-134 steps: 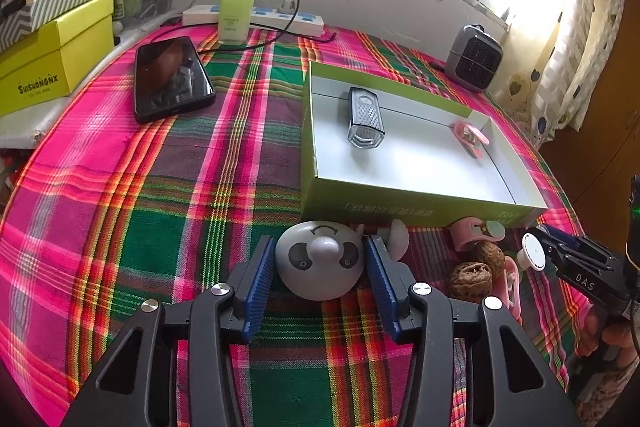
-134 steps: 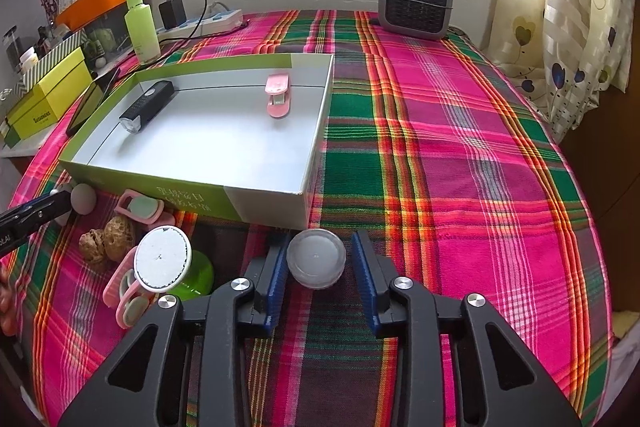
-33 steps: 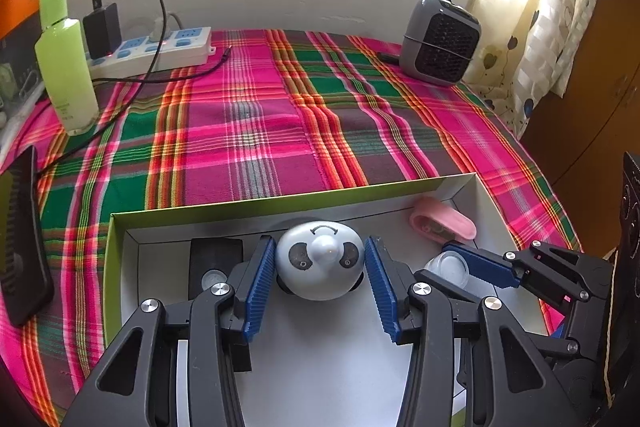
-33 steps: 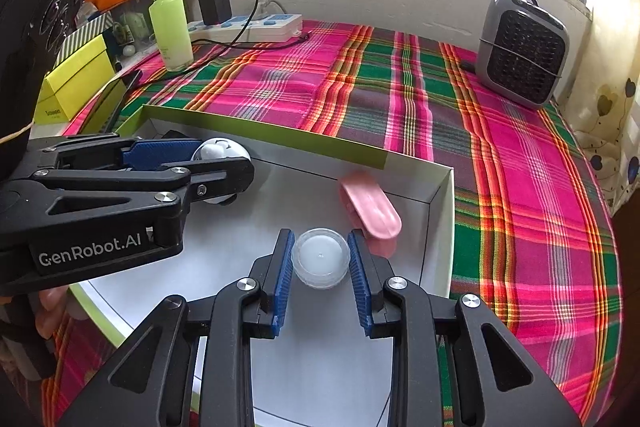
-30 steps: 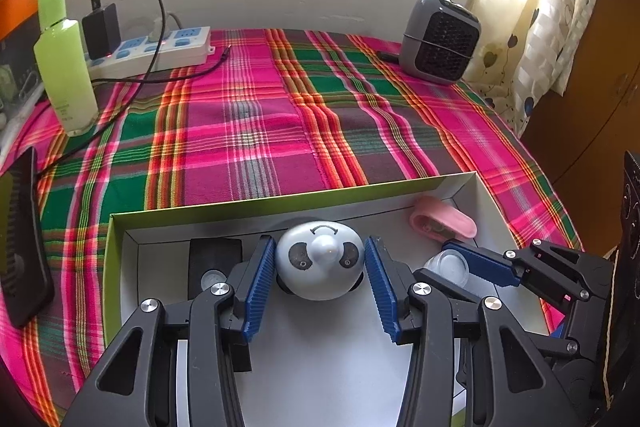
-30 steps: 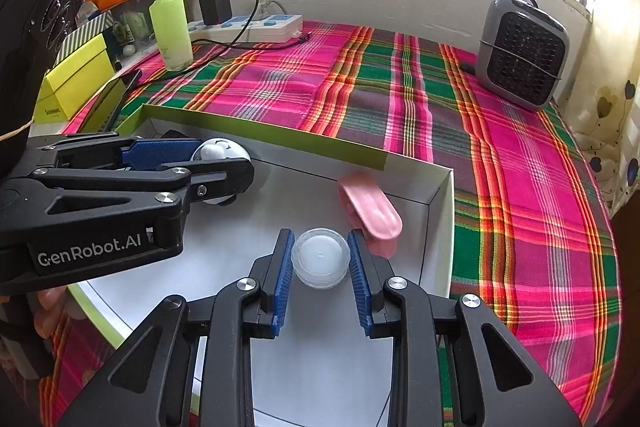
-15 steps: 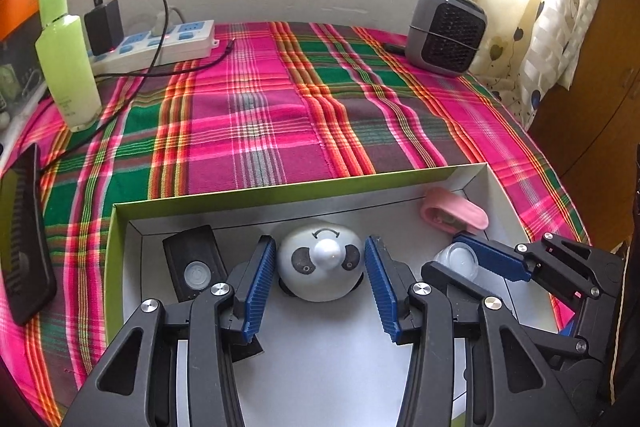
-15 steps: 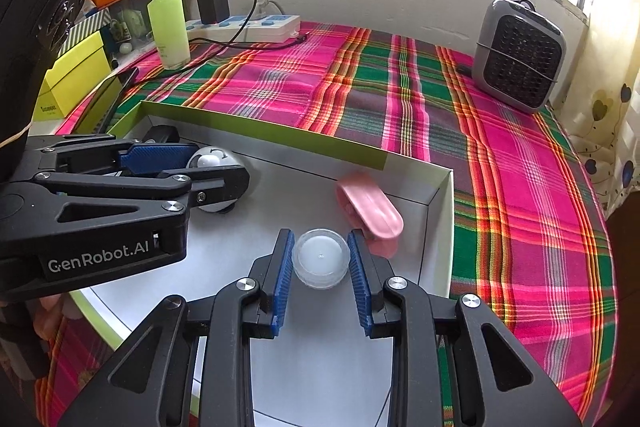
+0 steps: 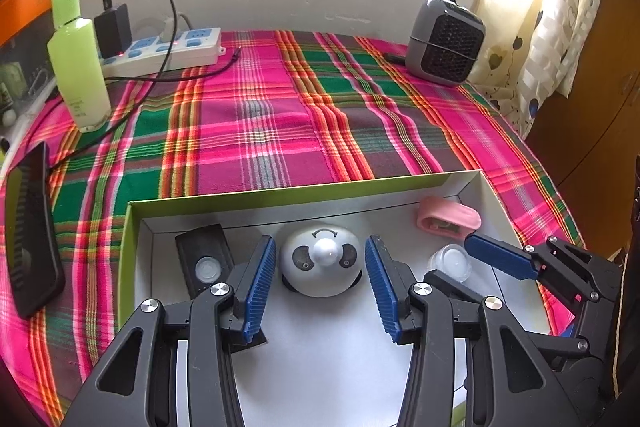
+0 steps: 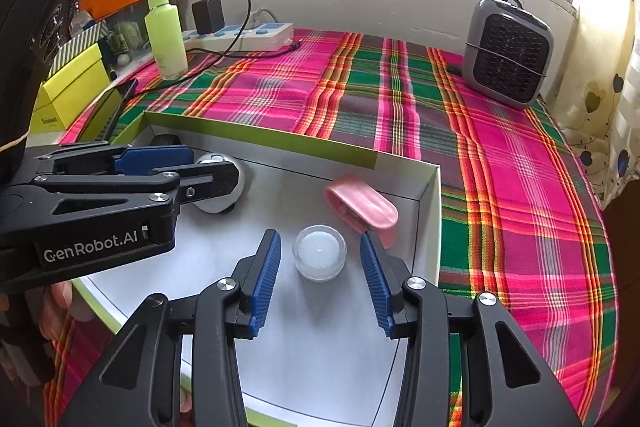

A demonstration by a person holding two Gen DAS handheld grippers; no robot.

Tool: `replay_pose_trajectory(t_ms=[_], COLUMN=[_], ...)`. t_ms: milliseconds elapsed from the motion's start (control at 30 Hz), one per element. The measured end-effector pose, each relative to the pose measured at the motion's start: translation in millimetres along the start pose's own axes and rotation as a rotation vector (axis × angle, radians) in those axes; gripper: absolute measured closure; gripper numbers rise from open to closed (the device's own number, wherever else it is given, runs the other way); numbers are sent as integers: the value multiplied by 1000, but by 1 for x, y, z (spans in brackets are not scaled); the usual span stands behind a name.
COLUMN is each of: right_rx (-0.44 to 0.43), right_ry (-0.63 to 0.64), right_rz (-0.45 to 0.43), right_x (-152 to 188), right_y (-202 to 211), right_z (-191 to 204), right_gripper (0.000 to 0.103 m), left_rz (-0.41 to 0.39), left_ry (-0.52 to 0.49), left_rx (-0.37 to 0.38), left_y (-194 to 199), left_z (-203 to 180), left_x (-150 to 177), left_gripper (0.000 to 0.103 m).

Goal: Organize objects
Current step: 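Open both grippers to release the panda ball and jar in the box, then withdraw both grippers from the box toward the objects in front of it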

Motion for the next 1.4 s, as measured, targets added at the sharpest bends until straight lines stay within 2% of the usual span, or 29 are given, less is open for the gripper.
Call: replay_pose_trajectory(t_ms=[167,1400], right_rx=[3,-1], right_ry=[2,-86], right_rz=[-10,-85], right_x=[1,38], right_y=[6,65], right_z=[2,15], right_gripper=[56,56], left_rz=[-18,-132], left_ry=[-2,29], left_rx=[1,-75], left_y=[10,88], left_z=[-1,9], left_x=[3,64], left_gripper=[57,57])
Point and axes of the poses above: each gripper's, at about its wrist camera, not at the fingertips, and y roughly against the way its jaws point, z to its left, x to its underside, the point moved 3 cm from there along -y, roughly the way its jaws point, and after that the axes turned 3 degrees about y, right-handed, at the moved point
